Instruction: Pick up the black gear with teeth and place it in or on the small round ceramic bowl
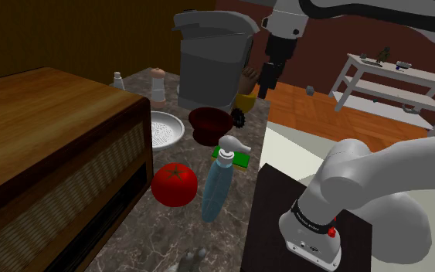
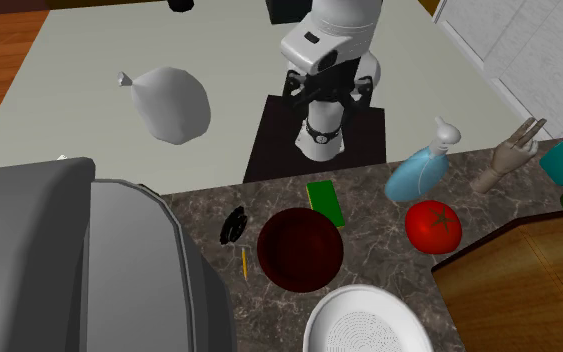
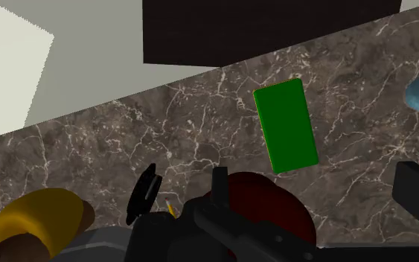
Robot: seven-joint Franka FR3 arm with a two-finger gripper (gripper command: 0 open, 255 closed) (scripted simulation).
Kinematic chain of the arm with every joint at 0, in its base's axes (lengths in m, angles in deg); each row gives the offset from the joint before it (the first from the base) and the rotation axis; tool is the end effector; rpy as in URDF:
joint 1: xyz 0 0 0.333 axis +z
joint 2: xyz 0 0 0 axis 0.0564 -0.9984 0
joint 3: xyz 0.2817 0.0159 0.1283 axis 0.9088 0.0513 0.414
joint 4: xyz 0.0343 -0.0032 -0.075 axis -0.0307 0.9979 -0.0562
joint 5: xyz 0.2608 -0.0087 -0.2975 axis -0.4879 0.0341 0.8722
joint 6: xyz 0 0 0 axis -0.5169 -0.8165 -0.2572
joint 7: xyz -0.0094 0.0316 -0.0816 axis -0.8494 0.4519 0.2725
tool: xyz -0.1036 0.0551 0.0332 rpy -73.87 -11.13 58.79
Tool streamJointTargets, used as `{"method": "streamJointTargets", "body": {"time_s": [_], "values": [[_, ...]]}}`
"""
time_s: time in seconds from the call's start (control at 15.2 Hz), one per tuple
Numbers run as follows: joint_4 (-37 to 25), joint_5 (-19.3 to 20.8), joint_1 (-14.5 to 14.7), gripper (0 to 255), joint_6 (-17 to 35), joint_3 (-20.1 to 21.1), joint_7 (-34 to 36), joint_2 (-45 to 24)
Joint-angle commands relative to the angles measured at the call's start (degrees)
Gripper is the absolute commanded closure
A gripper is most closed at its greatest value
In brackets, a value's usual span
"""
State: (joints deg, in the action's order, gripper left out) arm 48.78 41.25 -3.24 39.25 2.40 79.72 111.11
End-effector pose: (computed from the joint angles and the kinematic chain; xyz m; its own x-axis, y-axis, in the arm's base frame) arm 0.3066 -0.0143 0.5771 0.9952 0.0945 -0.0253 0.0954 -0.9949 0.0341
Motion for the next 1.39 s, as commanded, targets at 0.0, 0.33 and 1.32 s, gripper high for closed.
{"method": "streamJointTargets", "body": {"time_s": [0.0,0.33,1.32], "values": [[0.00,0.00,0.00,0,0.00,0.00,0.00,0.00],[3.54,1.19,-2.44,0,9.75,-3.06,0.73,-4.89],[3.93,0.18,-7.83,0,37.39,-12.98,0.95,-28.37]]}}
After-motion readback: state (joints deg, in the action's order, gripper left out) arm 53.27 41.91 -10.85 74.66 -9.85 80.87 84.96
